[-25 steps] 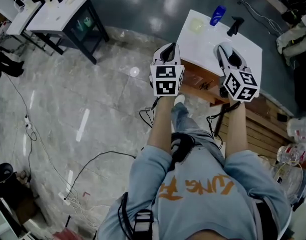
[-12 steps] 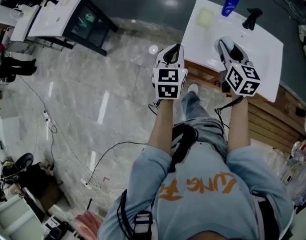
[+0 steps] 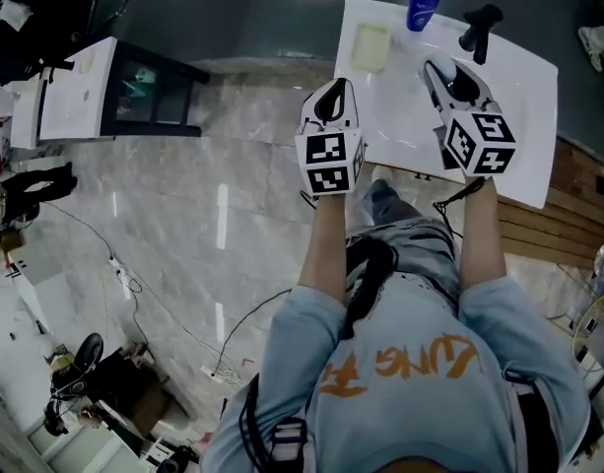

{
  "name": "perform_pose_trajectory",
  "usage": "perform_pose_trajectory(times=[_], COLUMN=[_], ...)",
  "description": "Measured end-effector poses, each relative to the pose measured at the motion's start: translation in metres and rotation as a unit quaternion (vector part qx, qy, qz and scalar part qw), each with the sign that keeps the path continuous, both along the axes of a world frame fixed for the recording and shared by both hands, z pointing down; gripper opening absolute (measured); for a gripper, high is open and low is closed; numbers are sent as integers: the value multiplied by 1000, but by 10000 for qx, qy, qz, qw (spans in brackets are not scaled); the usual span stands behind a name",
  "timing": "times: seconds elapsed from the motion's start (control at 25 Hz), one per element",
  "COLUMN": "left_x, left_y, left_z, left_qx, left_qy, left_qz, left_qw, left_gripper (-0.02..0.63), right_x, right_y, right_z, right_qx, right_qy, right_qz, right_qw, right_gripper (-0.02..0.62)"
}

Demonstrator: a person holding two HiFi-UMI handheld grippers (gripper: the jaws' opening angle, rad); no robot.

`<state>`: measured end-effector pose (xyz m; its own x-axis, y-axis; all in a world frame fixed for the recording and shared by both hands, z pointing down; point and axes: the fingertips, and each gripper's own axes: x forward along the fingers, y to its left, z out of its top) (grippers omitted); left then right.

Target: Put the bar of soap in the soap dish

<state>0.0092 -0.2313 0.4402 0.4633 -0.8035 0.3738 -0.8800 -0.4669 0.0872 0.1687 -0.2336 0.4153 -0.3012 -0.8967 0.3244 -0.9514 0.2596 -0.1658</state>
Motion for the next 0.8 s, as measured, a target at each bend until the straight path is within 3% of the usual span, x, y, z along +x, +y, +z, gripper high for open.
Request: perform_pose_trajectory(times=[0.24, 0.4, 0.8], left_x=[18, 31, 35], left_y=[-32, -43, -67], left_z=[8, 21, 36], left_qx=[-114, -258, -425], left_qy=[-115, -215, -387], left_qz=[17, 81, 166], left_qw=[9999, 9994, 9982], left_gripper=[25, 25, 25], right_x=[6, 9, 15], right_y=[-26, -31, -41], right_z=[-3, 13, 37], right_qx=[93, -43, -297], right_qy=[-10, 342, -45], right_qz=[-131, -210, -263], right_qw=[9999, 9992, 9992], right_gripper=[146, 144, 144])
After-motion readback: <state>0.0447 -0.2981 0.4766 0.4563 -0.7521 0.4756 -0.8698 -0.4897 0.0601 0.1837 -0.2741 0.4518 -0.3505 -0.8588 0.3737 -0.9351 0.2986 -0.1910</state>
